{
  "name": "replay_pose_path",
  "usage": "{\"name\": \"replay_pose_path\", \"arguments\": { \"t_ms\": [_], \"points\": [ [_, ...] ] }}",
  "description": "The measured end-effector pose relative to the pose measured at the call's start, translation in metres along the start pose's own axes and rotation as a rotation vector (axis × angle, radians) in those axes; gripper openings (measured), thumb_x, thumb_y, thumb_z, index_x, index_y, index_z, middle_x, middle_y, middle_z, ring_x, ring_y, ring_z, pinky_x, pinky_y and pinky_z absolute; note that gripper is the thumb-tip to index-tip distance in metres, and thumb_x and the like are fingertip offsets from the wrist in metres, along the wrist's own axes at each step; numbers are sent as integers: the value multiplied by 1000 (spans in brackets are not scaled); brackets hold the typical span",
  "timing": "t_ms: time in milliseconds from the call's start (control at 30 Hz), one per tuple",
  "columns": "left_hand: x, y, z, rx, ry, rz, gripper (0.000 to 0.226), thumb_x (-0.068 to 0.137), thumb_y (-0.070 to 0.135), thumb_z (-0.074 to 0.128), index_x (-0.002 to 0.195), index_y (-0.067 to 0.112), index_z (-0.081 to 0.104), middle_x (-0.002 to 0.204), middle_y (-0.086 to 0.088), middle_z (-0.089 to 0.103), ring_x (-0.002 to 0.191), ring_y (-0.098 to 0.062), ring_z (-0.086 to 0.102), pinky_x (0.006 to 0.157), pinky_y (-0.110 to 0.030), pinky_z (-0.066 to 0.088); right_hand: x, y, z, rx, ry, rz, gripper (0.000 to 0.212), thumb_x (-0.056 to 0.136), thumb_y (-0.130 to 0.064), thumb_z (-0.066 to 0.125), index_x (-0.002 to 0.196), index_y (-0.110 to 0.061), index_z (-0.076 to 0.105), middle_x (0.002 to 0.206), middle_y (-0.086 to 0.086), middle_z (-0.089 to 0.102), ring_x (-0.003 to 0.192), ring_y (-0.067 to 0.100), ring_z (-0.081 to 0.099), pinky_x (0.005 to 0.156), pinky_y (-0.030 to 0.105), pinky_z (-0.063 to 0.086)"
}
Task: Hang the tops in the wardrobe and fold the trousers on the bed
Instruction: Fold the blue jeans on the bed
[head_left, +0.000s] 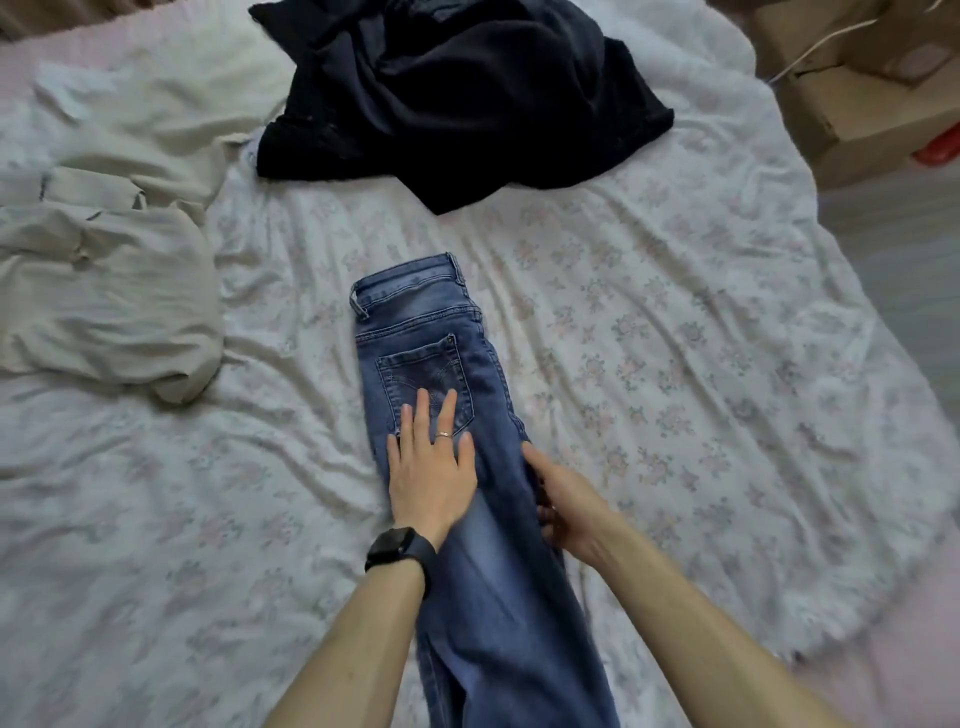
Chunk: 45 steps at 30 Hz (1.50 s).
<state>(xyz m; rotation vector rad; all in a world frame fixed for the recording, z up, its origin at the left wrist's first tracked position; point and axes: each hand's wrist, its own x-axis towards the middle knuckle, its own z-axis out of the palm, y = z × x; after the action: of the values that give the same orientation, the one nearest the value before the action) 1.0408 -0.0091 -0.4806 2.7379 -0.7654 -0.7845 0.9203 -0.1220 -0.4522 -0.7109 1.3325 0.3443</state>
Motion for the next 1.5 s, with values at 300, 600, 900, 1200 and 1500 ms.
{"name": "replay_pose_path", "arguments": {
  "t_ms": [300, 600, 900, 1200, 1500],
  "points": [
    [4, -1, -13, 56, -190, -155, 56, 105, 57, 20, 153, 56, -9, 167, 14, -15, 156, -25, -7, 119, -67, 3, 2, -22, -9, 248, 269, -156, 25, 84, -21, 80, 68, -18, 61, 39, -7, 39, 30, 7, 28, 31, 18, 22],
    [5, -12, 1, 48, -9, -131, 57, 105, 50, 30, 159, 45, 10, 170, 1, -2, 155, -30, 6, 121, -55, 16, -3, -1, -65, -369, 433, -522, 21, 92, -46, 60, 88, -27, 69, 85, -8, 74, 65, 7, 69, 67, 29, 52],
    [6, -4, -6, -420, 334, -343, 56, 98, 30, 59, 151, 25, 41, 159, -17, 22, 145, -33, 28, 117, -41, 27, 33, -61, -3, -1090, 254, -686, 39, 98, -57, 48, 87, -20, 54, 84, -1, 62, 91, 31, 62, 75, 40, 47],
    [73, -43, -45, -477, 184, -493, 30, 100, 27, 58, 122, 8, 64, 125, -16, 66, 116, -36, 59, 91, -35, 45, 62, -73, 11, -995, 452, -757, 29, 101, -48, 45, 91, -21, 46, 91, 6, 65, 90, 36, 63, 68, 39, 41],
    [138, -37, -70, -720, 230, -346, 60, 98, 50, 58, 141, 9, 51, 139, -9, 59, 129, -29, 54, 98, -29, 41, 102, -170, 72, -903, 293, -826, 51, 98, -62, 46, 111, -14, 57, 107, 6, 66, 101, 30, 60, 73, 33, 34]
  ]
}}
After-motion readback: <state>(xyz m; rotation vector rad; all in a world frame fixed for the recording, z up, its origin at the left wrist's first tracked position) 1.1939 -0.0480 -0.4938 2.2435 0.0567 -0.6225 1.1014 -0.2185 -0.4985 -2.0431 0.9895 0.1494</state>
